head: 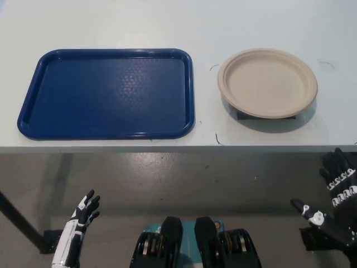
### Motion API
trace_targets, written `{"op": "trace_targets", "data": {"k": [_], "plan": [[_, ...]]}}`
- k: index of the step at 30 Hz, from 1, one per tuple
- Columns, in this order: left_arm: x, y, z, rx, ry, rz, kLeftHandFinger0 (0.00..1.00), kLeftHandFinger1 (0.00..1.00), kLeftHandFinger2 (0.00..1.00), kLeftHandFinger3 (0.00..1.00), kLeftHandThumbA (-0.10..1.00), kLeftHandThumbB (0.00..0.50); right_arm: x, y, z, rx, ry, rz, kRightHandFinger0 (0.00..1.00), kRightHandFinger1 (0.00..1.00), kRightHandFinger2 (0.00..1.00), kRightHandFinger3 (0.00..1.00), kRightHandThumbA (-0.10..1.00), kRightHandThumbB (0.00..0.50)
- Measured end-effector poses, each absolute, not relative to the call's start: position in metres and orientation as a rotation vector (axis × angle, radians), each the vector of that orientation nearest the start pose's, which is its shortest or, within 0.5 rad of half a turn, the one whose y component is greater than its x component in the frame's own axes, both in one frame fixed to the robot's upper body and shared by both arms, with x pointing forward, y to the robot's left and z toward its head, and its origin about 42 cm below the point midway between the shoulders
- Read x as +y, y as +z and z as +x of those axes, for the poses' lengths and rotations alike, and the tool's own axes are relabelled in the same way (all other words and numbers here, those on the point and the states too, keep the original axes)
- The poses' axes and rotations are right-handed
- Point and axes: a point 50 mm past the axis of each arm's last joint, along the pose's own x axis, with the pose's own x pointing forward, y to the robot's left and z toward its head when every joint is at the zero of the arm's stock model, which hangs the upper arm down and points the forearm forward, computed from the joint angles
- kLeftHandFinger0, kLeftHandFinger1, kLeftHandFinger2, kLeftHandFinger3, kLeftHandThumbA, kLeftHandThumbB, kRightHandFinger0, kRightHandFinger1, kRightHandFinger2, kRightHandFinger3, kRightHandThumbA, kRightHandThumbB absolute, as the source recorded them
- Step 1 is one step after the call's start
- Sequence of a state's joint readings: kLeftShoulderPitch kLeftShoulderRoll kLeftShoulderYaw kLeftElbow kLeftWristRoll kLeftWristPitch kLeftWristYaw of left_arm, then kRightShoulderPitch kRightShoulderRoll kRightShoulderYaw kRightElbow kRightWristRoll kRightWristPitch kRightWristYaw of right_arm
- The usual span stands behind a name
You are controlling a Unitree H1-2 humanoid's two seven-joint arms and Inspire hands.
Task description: Use the right hand to pick up a plate from a leveled surface and place it into a tray on the left side
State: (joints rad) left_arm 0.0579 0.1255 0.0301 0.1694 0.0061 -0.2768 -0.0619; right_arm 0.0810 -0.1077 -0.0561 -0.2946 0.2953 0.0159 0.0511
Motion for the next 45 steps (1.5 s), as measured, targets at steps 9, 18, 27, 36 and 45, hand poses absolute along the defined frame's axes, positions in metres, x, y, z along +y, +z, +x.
{"op": "trace_targets", "data": {"k": [9,18,27,36,45], "plan": [[0.264,0.056,0.257,-0.047,-0.029,0.136,1.00,1.00,1.00,1.00,1.00,0.211,-0.261,0.151,0.271,-0.096,0.029,0.359,1.00,1.00,1.00,1.00,1.00,0.362],[0.264,0.056,0.256,-0.046,-0.031,0.139,1.00,1.00,1.00,1.00,1.00,0.223,-0.268,0.131,0.279,0.030,0.011,0.562,1.00,1.00,1.00,1.00,1.00,0.373],[0.262,0.055,0.257,-0.044,-0.043,0.160,1.00,1.00,1.00,1.00,1.00,0.247,-0.272,0.128,0.286,0.084,0.034,0.741,1.00,1.00,1.00,1.00,1.00,0.390],[0.259,0.055,0.256,-0.041,-0.070,0.214,1.00,1.00,1.00,1.00,1.00,0.256,-0.268,0.134,0.291,0.093,0.093,0.898,1.00,1.00,1.00,1.00,1.00,0.415],[0.261,0.056,0.257,-0.041,-0.083,0.262,1.00,1.00,1.00,1.00,1.00,0.255,-0.266,0.152,0.308,0.069,0.165,1.012,1.00,1.00,1.00,1.00,1.00,0.371]]}}
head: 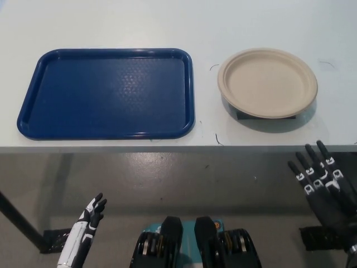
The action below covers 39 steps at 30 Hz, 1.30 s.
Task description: Use the right hand to pick up a plate from a leveled surface and place it into a tray on the left side
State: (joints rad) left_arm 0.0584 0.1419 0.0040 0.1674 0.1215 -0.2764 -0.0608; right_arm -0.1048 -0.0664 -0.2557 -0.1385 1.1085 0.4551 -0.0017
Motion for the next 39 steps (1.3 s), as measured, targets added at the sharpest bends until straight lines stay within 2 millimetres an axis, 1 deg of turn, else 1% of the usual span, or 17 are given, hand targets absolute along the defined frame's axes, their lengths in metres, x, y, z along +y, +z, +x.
{"op": "trace_targets", "data": {"k": [1,5,8,9,10,13,14,18,19,22,25,28,32,37,39], "plan": [[0.261,0.056,0.257,-0.041,-0.084,0.266,1.00,1.00,1.00,1.00,1.00,0.260,-0.266,0.154,0.311,0.068,0.169,1.024,1.00,1.00,1.00,1.00,1.00,0.373],[0.261,0.056,0.257,-0.040,-0.087,0.275,1.00,1.00,1.00,1.00,1.00,0.254,-0.263,0.151,0.322,0.090,0.170,1.062,1.00,1.00,1.00,1.00,1.00,0.371],[0.261,0.055,0.257,-0.040,-0.088,0.282,1.00,1.00,1.00,1.00,1.00,0.271,-0.262,0.148,0.328,0.110,0.164,1.082,1.00,1.00,1.00,1.00,1.00,0.359],[0.261,0.055,0.257,-0.040,-0.089,0.286,1.00,1.00,1.00,1.00,1.00,0.271,-0.262,0.147,0.330,0.116,0.161,1.087,1.00,1.00,1.00,1.00,1.00,0.367],[0.261,0.055,0.257,-0.040,-0.090,0.288,1.00,1.00,1.00,1.00,1.00,0.277,-0.262,0.147,0.332,0.121,0.158,1.094,1.00,1.00,1.00,1.00,1.00,0.364],[0.261,0.055,0.257,-0.040,-0.091,0.292,1.00,1.00,1.00,1.00,1.00,0.278,-0.262,0.145,0.336,0.134,0.147,1.110,1.00,1.00,1.00,1.00,1.00,0.370],[0.261,0.055,0.257,-0.040,-0.091,0.293,1.00,1.00,1.00,1.00,1.00,0.279,-0.262,0.145,0.336,0.135,0.145,1.112,1.00,1.00,1.00,1.00,1.00,0.363],[0.261,0.055,0.257,-0.040,-0.092,0.297,1.00,1.00,1.00,1.00,1.00,0.270,-0.262,0.142,0.340,0.150,0.133,1.129,1.00,1.00,1.00,1.00,1.00,0.370],[0.260,0.056,0.257,-0.040,-0.093,0.298,1.00,1.00,1.00,1.00,1.00,0.270,-0.262,0.141,0.341,0.153,0.131,1.132,1.00,1.00,1.00,1.00,1.00,0.365],[0.261,0.056,0.257,-0.041,-0.093,0.301,1.00,1.00,1.00,1.00,1.00,0.286,-0.263,0.138,0.343,0.164,0.119,1.142,1.00,1.00,1.00,1.00,1.00,0.371],[0.260,0.056,0.258,-0.042,-0.094,0.304,1.00,1.00,1.00,1.00,1.00,0.268,-0.265,0.136,0.345,0.172,0.103,1.148,1.00,1.00,1.00,1.00,1.00,0.366],[0.260,0.056,0.258,-0.042,-0.095,0.306,1.00,1.00,1.00,1.00,1.00,0.269,-0.266,0.135,0.348,0.177,0.089,1.153,1.00,1.00,1.00,1.00,1.00,0.362],[0.260,0.056,0.258,-0.042,-0.095,0.308,1.00,1.00,1.00,1.00,1.00,0.264,-0.266,0.136,0.351,0.178,0.085,1.155,1.00,1.00,1.00,1.00,1.00,0.344],[0.260,0.056,0.258,-0.042,-0.096,0.311,1.00,1.00,1.00,1.00,1.00,0.267,-0.265,0.141,0.357,0.170,0.095,1.154,1.00,1.00,1.00,1.00,1.00,0.345],[0.260,0.056,0.258,-0.042,-0.097,0.313,1.00,1.00,1.00,1.00,1.00,0.276,-0.264,0.143,0.359,0.168,0.098,1.153,1.00,1.00,1.00,1.00,1.00,0.340]]}}
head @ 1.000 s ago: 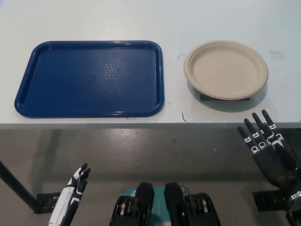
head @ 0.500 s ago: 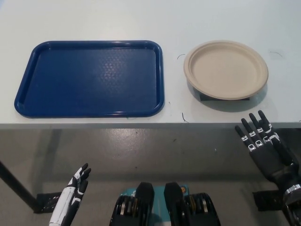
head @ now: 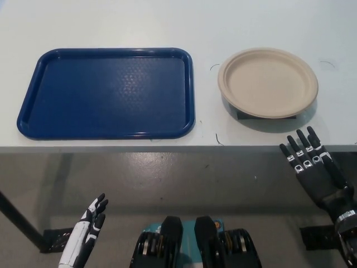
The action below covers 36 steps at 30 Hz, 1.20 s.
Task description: Use the right hand to pick up a plate from a leveled surface and place it into a tray on the left side
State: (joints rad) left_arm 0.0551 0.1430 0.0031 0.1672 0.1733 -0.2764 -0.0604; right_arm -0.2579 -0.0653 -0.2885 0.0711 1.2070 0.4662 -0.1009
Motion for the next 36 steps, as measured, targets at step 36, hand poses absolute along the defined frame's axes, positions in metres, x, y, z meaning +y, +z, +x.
{"op": "trace_targets", "data": {"k": [36], "plan": [[0.260,0.058,0.261,-0.050,-0.098,0.317,1.00,1.00,1.00,1.00,1.00,0.278,-0.237,0.135,0.411,0.280,0.035,1.227,1.00,1.00,1.00,1.00,1.00,0.335]]}}
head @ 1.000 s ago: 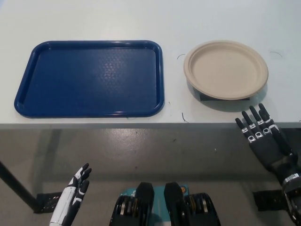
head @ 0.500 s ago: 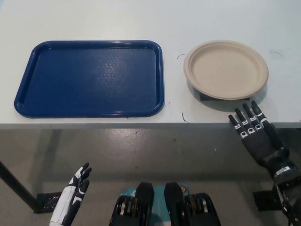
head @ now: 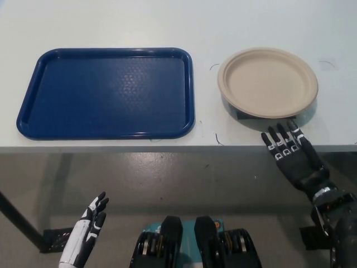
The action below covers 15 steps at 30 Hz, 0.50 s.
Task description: Use the right hand to pick up a plate from a leveled surface and place it into a tray on the left side
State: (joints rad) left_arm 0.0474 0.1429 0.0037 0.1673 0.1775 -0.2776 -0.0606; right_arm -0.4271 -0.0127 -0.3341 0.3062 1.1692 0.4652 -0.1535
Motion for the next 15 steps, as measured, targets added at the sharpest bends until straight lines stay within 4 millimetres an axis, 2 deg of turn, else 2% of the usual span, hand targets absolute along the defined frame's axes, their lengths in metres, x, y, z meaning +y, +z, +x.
{"op": "trace_targets", "data": {"k": [10,13,15], "plan": [[0.260,0.058,0.262,-0.053,-0.099,0.316,1.00,1.00,1.00,1.00,1.00,0.280,-0.236,0.142,0.425,0.274,0.038,1.221,1.00,1.00,1.00,1.00,1.00,0.352],[0.259,0.059,0.262,-0.056,-0.099,0.317,1.00,1.00,1.00,1.00,1.00,0.286,-0.235,0.145,0.429,0.275,0.039,1.210,1.00,1.00,1.00,1.00,1.00,0.408],[0.259,0.059,0.263,-0.059,-0.099,0.316,1.00,1.00,1.00,1.00,1.00,0.277,-0.233,0.146,0.433,0.284,0.035,1.191,0.92,1.00,1.00,1.00,1.00,0.426]]}}
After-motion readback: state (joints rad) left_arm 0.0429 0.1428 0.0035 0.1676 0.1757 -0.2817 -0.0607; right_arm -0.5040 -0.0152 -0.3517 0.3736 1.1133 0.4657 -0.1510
